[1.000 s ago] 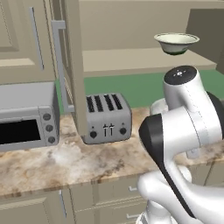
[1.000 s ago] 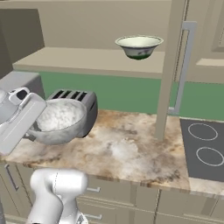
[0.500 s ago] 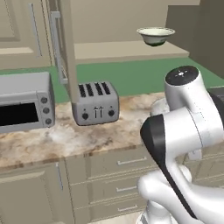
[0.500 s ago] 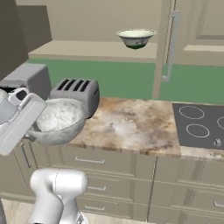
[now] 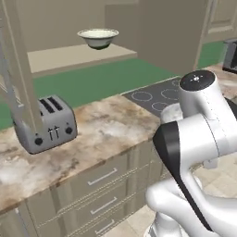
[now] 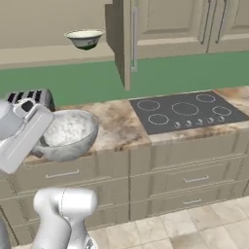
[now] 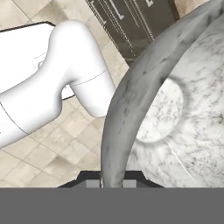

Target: Move the bowls from the cabinet to the plates on the dining table.

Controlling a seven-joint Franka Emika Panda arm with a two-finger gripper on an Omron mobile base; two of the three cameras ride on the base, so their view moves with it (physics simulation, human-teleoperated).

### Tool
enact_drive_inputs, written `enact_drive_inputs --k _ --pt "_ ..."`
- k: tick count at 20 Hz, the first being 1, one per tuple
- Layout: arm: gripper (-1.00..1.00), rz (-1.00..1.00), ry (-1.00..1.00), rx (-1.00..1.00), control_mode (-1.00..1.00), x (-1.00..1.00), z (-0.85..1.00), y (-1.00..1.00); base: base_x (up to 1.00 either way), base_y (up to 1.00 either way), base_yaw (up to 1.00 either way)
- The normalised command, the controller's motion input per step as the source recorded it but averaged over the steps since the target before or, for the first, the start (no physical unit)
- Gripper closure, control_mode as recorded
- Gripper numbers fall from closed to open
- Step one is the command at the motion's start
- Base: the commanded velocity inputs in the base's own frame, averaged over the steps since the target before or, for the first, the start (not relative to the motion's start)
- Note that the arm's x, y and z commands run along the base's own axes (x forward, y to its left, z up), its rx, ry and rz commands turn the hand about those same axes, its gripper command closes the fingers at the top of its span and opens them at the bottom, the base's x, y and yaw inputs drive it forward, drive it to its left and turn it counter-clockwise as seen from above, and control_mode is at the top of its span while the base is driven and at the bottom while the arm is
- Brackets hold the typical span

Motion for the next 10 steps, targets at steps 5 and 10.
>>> enact_drive_inputs --k 5,10 --pt "1.00 0.00 0.00 0.00 1.00 0.00 0.00 0.00 -0.52 0.14 -0.65" --pt "1.00 0.00 0.00 0.00 1.00 0.00 0.00 0.00 -0.64 0.03 -0.56"
